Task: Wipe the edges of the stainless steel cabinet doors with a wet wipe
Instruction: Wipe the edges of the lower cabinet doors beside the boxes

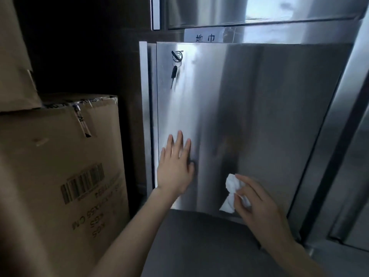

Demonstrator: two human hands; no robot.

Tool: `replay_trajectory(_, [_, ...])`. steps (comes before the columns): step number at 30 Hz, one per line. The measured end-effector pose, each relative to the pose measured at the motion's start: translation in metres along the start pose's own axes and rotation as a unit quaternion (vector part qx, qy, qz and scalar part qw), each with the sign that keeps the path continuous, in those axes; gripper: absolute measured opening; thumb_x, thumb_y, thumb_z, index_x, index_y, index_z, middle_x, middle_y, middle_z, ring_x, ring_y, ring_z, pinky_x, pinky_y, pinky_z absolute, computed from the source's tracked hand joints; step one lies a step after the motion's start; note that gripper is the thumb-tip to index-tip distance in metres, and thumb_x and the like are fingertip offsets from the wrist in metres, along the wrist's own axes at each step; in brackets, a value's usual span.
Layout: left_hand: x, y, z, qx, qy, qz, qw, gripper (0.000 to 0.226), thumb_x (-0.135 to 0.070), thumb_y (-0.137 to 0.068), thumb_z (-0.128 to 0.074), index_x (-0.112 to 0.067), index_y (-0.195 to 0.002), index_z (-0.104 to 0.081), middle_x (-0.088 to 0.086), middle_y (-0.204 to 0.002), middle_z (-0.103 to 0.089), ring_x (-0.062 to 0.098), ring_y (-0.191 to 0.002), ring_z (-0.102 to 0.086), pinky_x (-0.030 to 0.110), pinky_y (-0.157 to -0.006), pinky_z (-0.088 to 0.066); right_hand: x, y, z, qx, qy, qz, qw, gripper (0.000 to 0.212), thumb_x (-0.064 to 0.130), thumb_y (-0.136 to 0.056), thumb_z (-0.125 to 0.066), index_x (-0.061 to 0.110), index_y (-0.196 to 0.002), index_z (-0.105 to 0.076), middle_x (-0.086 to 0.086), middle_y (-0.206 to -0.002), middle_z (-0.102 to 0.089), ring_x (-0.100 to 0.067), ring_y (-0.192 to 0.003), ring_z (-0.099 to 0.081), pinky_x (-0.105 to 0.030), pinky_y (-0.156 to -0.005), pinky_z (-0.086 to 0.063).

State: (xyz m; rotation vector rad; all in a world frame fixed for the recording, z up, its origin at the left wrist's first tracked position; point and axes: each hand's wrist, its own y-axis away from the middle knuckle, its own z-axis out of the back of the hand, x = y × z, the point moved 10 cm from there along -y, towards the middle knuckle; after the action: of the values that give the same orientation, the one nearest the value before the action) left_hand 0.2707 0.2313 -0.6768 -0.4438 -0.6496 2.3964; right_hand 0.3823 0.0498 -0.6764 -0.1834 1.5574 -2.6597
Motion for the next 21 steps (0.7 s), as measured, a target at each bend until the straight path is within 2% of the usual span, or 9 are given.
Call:
replay_trajectory(3, [-0.001,-0.022,-0.013,0.049,-0.012,0.002,0.999,0.066,-0.04,-0.1,-0.037,-0.025,-0.156,-0.004,0.003,-0.162,0.019,0.022,-0.15,0.01,0.04,-0.121,-0.002,-0.003,-0.009,0.002,0.008,0.005,0.019,1.0,0.02,-0.004,-0.07,-0.074,-0.001,-0.089,-0.069,-0.01,-0.108,-0.066,-0.022,-0.099,-0.062,-0.026,-0.086,-0.05])
replay_trajectory(7, [-0.007,-0.043,-0.029,0.105,-0.04,-0.009,0.994,0.068,-0.042,-0.1,-0.038,-0.024,-0.156,-0.004,0.002,-0.161,0.019,0.02,-0.15,0.005,0.041,-0.122,-0.005,-0.01,-0.016,0.015,-0.004,0.033,0.055,0.998,0.015,-0.002,-0.065,-0.077,0.001,-0.074,-0.066,-0.01,-0.101,-0.067,-0.019,-0.096,-0.054,-0.019,-0.085,-0.042])
replay_trajectory(9, [-0.009,-0.049,-0.036,0.117,-0.039,-0.005,0.992,0.07,-0.044,-0.1,-0.039,-0.021,-0.156,-0.003,0.005,-0.161,0.021,0.021,-0.15,0.004,0.041,-0.122,-0.007,-0.021,-0.016,0.021,-0.008,0.031,0.047,0.998,0.016,-0.002,-0.065,-0.078,0.003,-0.075,-0.065,-0.008,-0.101,-0.066,-0.017,-0.095,-0.052,-0.017,-0.084,-0.039])
replay_trajectory(13, [-0.012,-0.054,-0.043,0.128,-0.027,-0.003,0.991,0.074,-0.044,-0.098,-0.043,-0.018,-0.156,-0.004,0.009,-0.16,0.022,0.022,-0.15,0.003,0.04,-0.121,-0.011,-0.038,-0.012,0.026,-0.008,0.025,0.037,0.999,0.017,-0.005,-0.066,-0.076,0.005,-0.075,-0.064,-0.006,-0.1,-0.065,-0.016,-0.092,-0.053,-0.021,-0.078,-0.044])
replay_trajectory(18, [-0.004,-0.054,-0.039,0.164,0.001,-0.02,0.986,0.078,-0.037,-0.094,-0.052,-0.024,-0.156,-0.006,0.003,-0.161,0.022,0.02,-0.15,0.002,0.043,-0.119,-0.012,-0.036,-0.016,0.027,-0.015,0.037,0.034,0.999,0.018,-0.005,-0.065,-0.078,0.001,-0.078,-0.067,-0.01,-0.097,-0.067,-0.016,-0.092,-0.056,-0.02,-0.082,-0.045])
replay_trajectory(21, [-0.006,-0.049,-0.025,0.143,0.002,-0.023,0.989,0.078,-0.037,-0.094,-0.053,-0.027,-0.155,-0.005,0.0,-0.162,0.017,0.02,-0.15,0.002,0.044,-0.12,-0.01,-0.031,-0.023,0.028,-0.028,0.034,0.03,0.999,0.018,-0.004,-0.065,-0.079,-0.001,-0.078,-0.068,-0.011,-0.097,-0.068,-0.016,-0.095,-0.054,-0.019,-0.086,-0.043])
